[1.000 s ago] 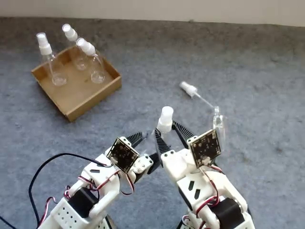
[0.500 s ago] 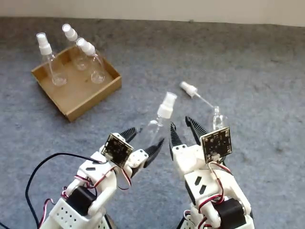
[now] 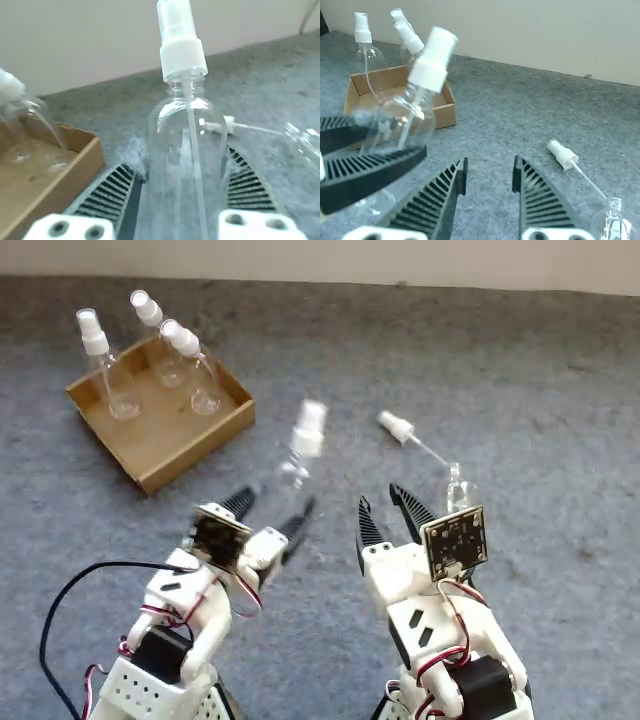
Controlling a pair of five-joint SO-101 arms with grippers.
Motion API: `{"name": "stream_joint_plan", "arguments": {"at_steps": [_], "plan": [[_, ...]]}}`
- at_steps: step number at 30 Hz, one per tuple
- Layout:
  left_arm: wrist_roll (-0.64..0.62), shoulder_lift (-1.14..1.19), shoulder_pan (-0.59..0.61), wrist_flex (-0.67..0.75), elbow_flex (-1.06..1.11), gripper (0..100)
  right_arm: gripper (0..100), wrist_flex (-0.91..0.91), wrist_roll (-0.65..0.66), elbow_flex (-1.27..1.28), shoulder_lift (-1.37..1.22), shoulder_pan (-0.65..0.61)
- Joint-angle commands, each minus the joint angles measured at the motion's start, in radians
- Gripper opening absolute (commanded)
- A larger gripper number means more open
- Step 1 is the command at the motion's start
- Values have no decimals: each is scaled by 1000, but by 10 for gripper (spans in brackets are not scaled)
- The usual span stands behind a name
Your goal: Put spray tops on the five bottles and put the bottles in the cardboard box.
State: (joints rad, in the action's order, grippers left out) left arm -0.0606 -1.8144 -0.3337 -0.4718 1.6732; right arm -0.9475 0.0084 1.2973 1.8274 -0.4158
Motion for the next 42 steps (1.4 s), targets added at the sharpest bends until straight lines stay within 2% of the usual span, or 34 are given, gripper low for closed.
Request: {"name": "stream_joint_plan", "arguments": {"at_steps": [1, 8, 16, 22, 25, 30, 34, 38, 42], "plan": [[-9, -15, 142, 144, 22, 84, 130, 4, 5, -4, 10, -51], [-8, -15, 179, 299, 22, 84, 130, 18, 5, 4, 10, -239], [-6, -16, 179, 407, 22, 84, 130, 265, 5, 243, 10, -245], [-11, -16, 274, 493, 22, 84, 130, 286, 5, 309, 10, -246], [-18, -16, 271, 512, 22, 84, 130, 288, 5, 314, 10, -246], [-207, -16, 148, 517, 22, 84, 130, 349, 5, 318, 10, -246], [-305, -16, 142, 516, 22, 85, 125, 367, 5, 364, 10, -246], [-391, -15, 137, 512, 22, 85, 6, 371, 5, 417, 10, -246], [-505, -15, 136, 511, 22, 85, 15, 372, 5, 418, 10, -248]]}}
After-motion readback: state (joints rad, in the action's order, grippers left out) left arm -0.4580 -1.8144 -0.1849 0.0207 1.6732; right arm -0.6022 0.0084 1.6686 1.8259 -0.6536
